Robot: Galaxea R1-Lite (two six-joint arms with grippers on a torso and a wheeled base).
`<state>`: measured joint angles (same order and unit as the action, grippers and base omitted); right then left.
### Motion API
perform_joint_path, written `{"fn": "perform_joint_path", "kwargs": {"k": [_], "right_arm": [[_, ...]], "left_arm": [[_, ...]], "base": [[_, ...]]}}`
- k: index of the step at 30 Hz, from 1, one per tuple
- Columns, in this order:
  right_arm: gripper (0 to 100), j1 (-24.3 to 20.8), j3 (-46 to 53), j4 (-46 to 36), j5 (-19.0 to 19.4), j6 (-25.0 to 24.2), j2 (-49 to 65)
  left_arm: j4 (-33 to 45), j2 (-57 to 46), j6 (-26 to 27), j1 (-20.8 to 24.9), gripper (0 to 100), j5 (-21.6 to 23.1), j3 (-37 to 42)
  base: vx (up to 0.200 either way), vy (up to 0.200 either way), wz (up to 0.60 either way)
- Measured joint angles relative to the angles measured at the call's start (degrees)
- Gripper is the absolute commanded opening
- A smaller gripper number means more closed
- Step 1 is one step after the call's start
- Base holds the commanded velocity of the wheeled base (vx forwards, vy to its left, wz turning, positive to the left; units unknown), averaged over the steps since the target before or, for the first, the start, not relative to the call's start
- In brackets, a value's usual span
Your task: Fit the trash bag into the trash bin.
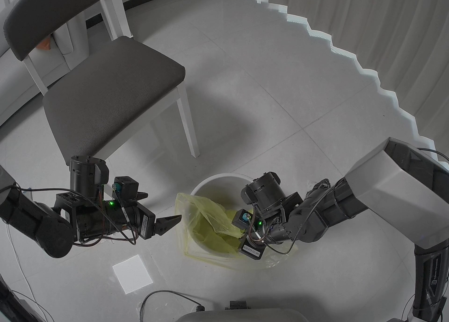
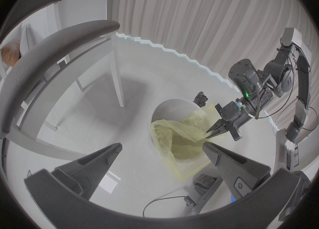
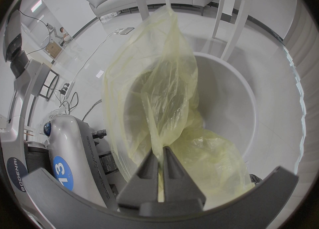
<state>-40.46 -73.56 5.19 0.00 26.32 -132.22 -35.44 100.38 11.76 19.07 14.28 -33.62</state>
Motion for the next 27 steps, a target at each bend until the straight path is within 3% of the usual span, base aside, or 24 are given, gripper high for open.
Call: {"fn": "perform_joint_path", "kwargs": {"k": [7,13,27], "right_arm": [[0,-0.3,0.7,0.0,0.0,0.0,1.9],[0,-0.7,2.4,0.0,0.0,0.0,3.7],[0,-0.7,4.8,0.1,0.1,0.0,6.7]], "left_arm": [[10.0,0.1,8.8,-1.1,100,3.6,-5.8],[15.6,1.5,13.2,-1.6,100,4.6,-12.4],[16.7,9.1,15.6,0.7,100,4.9,-18.0]], "base": [[0.0,0.0,0.0],[0.0,0.0,0.0],[0.0,0.0,0.0]]}}
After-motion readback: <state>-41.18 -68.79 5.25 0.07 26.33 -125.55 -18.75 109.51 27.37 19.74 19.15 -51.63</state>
